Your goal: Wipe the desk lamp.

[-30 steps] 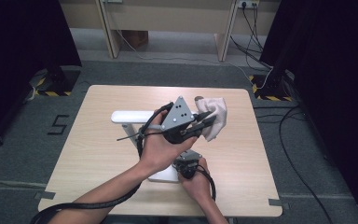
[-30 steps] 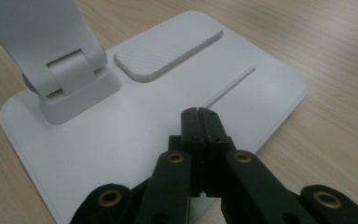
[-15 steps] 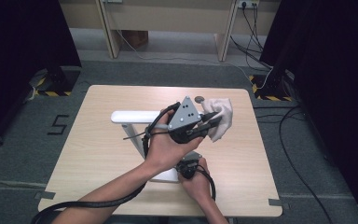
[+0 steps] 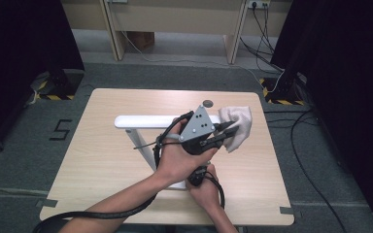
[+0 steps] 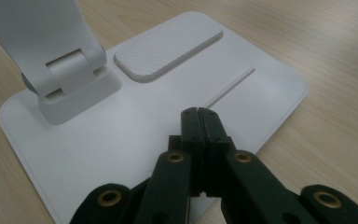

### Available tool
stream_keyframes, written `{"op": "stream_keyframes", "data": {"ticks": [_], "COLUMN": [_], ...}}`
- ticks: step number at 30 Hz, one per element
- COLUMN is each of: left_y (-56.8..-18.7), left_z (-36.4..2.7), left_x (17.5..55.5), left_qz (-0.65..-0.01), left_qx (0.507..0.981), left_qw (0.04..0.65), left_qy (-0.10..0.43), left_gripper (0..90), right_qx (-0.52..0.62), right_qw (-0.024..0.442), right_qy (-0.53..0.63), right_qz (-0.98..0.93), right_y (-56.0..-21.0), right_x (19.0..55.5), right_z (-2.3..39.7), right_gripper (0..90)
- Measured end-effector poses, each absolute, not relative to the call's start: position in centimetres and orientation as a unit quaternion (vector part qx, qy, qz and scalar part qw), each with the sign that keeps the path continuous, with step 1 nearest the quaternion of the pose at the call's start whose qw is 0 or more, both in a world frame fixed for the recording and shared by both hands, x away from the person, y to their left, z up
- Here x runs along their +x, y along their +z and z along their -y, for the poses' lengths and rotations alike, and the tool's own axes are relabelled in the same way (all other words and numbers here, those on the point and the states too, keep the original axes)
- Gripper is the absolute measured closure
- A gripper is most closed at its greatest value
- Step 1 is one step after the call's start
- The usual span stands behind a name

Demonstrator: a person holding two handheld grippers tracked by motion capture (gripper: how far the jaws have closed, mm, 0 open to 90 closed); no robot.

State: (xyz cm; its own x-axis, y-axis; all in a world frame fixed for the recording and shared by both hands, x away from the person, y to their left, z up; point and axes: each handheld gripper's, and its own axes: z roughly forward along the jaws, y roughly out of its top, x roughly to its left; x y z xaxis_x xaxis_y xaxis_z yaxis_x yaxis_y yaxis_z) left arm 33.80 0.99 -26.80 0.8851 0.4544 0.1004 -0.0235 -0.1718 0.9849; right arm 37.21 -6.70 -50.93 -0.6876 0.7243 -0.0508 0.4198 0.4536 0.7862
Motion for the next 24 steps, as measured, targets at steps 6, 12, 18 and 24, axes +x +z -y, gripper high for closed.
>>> {"op": "stream_keyframes", "data": {"ticks": [6, 12, 18, 24], "left_y": [-27.1, -27.8, -28.0, -28.6], "left_z": [-0.1, 0.1, 0.1, 0.1], "left_x": [34.0, 34.2, 34.0, 33.7], "left_qz": [-0.138, -0.145, -0.146, -0.152], "left_qx": [0.749, 0.752, 0.753, 0.753], "left_qw": [0.621, 0.614, 0.611, 0.609], "left_qy": [0.187, 0.191, 0.197, 0.198], "left_gripper": [81.5, 81.5, 81.6, 81.7], "right_qx": [0.344, 0.343, 0.343, 0.342], "right_qw": [0.193, 0.194, 0.194, 0.196], "right_qy": [0.393, 0.394, 0.394, 0.393], "right_qz": [-0.831, -0.831, -0.831, -0.831], "right_y": [-50.9, -50.9, -50.9, -50.9], "right_x": [37.2, 37.2, 37.2, 37.2], "right_z": [6.7, 6.7, 6.7, 6.7], "right_gripper": [90.0, 90.0, 90.0, 90.0]}}
